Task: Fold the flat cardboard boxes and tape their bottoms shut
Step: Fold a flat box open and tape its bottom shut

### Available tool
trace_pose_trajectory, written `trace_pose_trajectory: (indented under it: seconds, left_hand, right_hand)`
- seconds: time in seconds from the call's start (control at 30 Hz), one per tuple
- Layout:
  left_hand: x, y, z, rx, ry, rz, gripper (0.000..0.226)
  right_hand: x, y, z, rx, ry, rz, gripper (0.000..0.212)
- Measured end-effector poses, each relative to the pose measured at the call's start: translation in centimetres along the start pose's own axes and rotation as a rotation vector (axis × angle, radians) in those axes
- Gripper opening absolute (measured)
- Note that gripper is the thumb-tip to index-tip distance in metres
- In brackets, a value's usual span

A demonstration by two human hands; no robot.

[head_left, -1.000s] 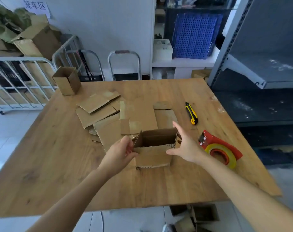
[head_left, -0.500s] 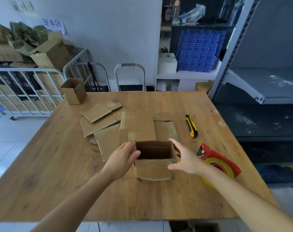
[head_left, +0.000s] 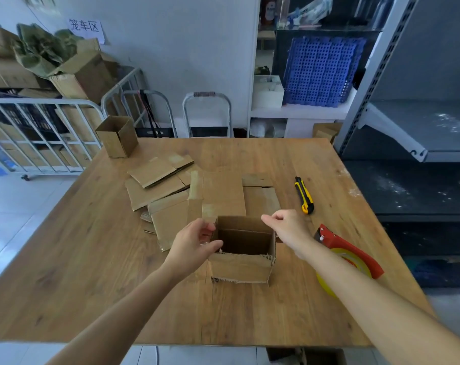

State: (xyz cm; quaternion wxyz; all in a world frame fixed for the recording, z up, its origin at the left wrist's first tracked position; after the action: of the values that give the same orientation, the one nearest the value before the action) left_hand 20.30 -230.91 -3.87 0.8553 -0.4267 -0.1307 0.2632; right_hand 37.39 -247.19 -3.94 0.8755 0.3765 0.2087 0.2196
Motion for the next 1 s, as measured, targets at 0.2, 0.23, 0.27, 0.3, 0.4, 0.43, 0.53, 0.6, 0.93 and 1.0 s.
trace_pose_trajectory:
  seconds: [0.2, 0.23, 0.27, 0.3, 0.4, 0.43, 0.53, 0.6, 0.93, 1.0]
  left_hand:
    - [-0.2, -0.6, -0.7, 0.020, 0.111, -0.046, 0.029]
    - [-0.2, -0.9, -0.9, 0.049, 0.156, -0.071, 0.026]
    - [-0.4, -1.1, -1.2, 0.080, 0.200, -0.096, 0.026]
    - [-0.4, -1.3, -1.5, 0.103, 0.230, -0.117, 0.032]
    - [-0.2, -0.8, -1.7, 0.143, 0.236, -0.129, 0.038]
    - [-0.1, -0.7, -1.7, 0.160, 0.236, -0.138, 0.037]
    - [-0.1, -0.5, -1.9, 0.215, 0.261, -0.171, 0.035]
    - [-0.3, -0.6, -2.0, 0.224, 0.244, -0.183, 0.035]
    - [-0.5, -0.8, -2.4, 0.255, 0.242, -0.191, 0.039]
    - [-0.4, -0.7, -2.5, 0.252, 0.253, -0.185, 0.039]
  right_hand:
    - [1.9, -1.6, -1.3, 0.320, 0.060, -0.306, 0.020]
    - [1.9, -1.6, -1.4, 0.332, 0.070, -0.309, 0.019]
    - [1.9, -1.6, -1.5, 0.344, 0.079, -0.307, 0.019]
    - [1.9, -1.6, -1.6, 0.356, 0.093, -0.305, 0.021]
    - [1.7, -1.5, -1.6, 0.406, 0.110, -0.289, 0.031]
    - [1.6, -1.6, -1.4, 0.432, 0.070, -0.275, 0.032]
    - [0.5, -2.5, 0.3, 0.499, -0.177, -0.150, 0.021]
    - [-1.1, -3.2, 0.8, 0.400, -0.194, 0.021, 0.030]
    - [-5.3, -3.8, -1.6, -0.133, 0.249, 0.319, 0.083]
    - [-5.2, -3.8, -1.5, -0.151, 0.250, 0.304, 0.086]
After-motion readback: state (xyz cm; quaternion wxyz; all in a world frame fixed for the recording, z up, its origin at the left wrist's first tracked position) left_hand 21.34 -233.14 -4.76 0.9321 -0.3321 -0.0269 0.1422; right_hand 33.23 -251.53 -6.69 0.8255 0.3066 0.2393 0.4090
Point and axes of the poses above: each hand's wrist, its own x-axis towards the middle knuckle, its own z-axis out of the back of the hand, y = z × x, the point moved 5 cm from there along x, towards the middle knuckle, and after that the axes turned 2 degrees about -x, right-handed, at the moved point
